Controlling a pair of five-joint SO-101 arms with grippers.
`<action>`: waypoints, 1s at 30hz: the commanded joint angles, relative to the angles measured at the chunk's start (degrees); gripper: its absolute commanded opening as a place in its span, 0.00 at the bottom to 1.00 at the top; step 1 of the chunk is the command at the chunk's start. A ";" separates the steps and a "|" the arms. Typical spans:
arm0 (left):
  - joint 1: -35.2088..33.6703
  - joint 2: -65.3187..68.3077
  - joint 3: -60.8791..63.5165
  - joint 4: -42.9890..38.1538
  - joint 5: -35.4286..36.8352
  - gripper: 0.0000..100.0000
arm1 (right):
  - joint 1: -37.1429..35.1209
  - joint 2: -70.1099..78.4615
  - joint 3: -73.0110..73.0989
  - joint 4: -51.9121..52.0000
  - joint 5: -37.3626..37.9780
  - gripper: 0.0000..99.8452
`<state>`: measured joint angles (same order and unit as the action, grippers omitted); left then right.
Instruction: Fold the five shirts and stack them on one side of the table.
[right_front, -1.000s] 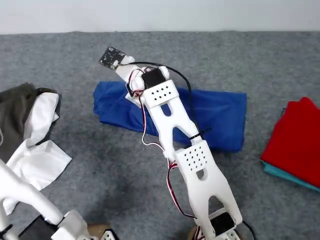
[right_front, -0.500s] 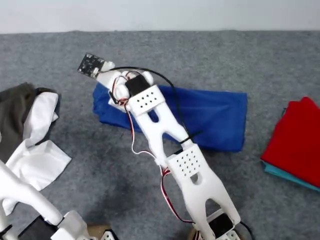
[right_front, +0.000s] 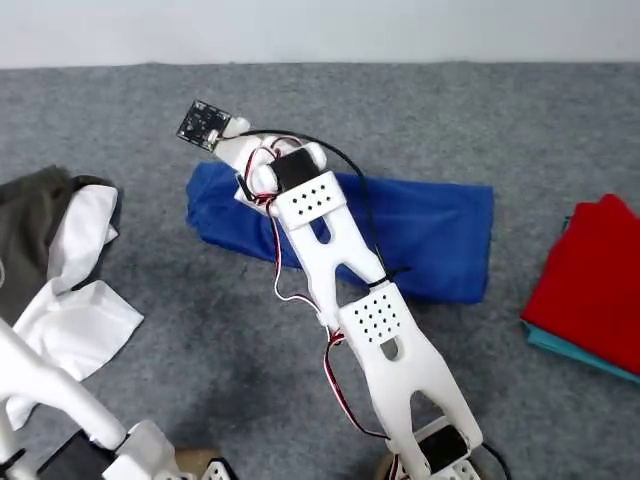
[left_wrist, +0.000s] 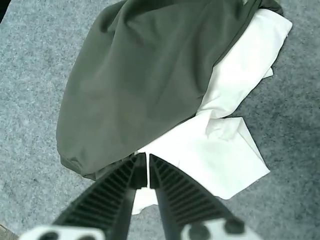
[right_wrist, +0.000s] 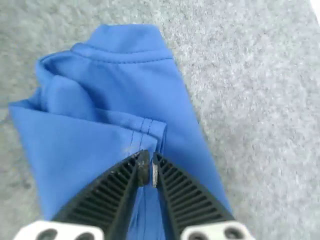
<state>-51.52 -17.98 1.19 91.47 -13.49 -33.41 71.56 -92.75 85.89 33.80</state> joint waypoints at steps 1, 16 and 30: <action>0.18 -2.20 -0.48 -1.23 -0.44 0.02 | 0.57 -4.70 -3.25 7.34 0.44 0.02; 0.18 -2.20 -0.40 -1.23 -0.44 0.02 | 5.41 -2.33 6.24 16.84 -4.04 0.02; 0.09 -2.20 -0.40 -1.23 -0.44 0.02 | 0.40 -4.97 -2.90 12.70 -3.69 0.02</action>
<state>-51.52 -17.98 1.19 91.47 -13.49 -30.33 72.53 -92.92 100.04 30.37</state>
